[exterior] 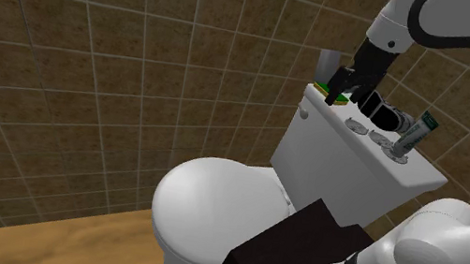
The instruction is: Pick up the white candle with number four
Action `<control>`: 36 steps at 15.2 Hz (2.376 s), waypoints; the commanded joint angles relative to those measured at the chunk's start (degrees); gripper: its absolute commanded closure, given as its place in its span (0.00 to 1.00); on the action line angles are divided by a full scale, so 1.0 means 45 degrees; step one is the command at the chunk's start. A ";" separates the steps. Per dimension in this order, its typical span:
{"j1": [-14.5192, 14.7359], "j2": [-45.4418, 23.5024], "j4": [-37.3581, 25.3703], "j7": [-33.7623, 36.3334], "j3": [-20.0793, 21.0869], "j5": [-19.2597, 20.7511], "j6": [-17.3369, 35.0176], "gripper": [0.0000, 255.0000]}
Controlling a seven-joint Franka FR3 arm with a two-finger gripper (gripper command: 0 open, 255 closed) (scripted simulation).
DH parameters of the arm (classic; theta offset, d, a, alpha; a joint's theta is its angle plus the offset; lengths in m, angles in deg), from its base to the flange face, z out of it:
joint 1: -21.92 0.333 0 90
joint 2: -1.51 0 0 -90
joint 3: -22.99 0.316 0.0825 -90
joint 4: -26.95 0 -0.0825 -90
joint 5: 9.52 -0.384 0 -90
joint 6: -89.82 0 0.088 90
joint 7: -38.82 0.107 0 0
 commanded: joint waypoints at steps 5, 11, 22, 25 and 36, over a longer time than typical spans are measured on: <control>-0.0588 -0.1909 -0.1324 0.0715 0.0019 0.0542 0.0575 0.00; -0.1379 -0.4637 -0.3679 0.1820 -0.0025 0.1386 0.0914 0.00; -0.2414 -0.9463 -0.9254 0.3543 -0.0502 0.2788 0.0091 0.00; -0.2629 -1.0847 -1.1170 0.3848 -0.0736 0.3065 -0.0437 0.00; -0.3034 -1.3268 -1.3994 0.4442 -0.1246 0.3406 -0.0834 0.00</control>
